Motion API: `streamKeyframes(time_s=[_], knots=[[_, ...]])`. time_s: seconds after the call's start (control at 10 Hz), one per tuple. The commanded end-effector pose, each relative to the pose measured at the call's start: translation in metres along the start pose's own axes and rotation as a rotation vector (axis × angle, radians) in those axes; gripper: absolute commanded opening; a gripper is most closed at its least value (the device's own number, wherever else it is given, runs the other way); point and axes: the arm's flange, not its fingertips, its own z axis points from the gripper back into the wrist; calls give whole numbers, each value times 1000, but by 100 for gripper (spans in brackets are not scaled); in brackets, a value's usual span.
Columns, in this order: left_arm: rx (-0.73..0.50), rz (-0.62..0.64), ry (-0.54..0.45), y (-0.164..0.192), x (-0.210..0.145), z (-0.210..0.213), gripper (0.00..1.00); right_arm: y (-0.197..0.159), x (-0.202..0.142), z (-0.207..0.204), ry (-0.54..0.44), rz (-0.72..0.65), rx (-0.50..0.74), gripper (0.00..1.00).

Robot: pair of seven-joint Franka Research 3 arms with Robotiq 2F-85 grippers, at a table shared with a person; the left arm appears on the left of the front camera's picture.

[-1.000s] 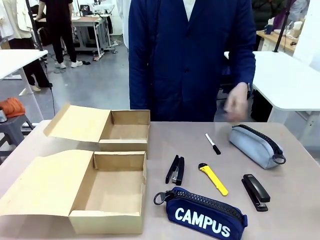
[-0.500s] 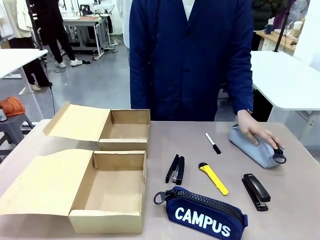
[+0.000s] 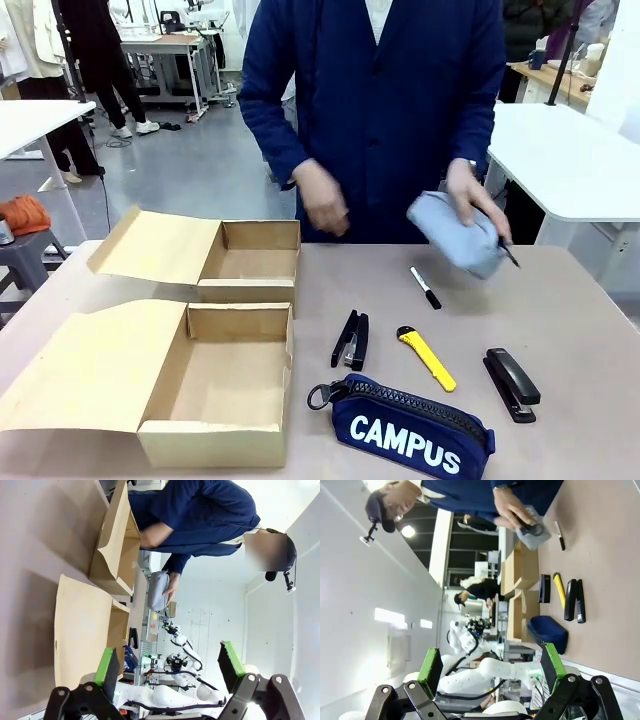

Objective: Place items inside the box.
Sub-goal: Pick up a Pencil pouch or Stapler and place it inside the Mailer Box closest to the robot.

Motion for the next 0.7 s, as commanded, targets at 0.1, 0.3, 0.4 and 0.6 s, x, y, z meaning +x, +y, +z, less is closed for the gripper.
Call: streamKeyframes(time_s=[0.1,0.3,0.4,0.6], knots=[[-16,-22,1,-1,-2,0,100,23,7,-58,121,112,-101,100],[-16,-22,1,-1,-2,0,100,47,-18,-171,464,254,-252,100],[-16,-22,1,-1,-2,0,100,50,-41,-224,639,316,-359,100],[-16,-22,1,-1,-2,0,100,47,-101,-313,962,463,-468,100]])
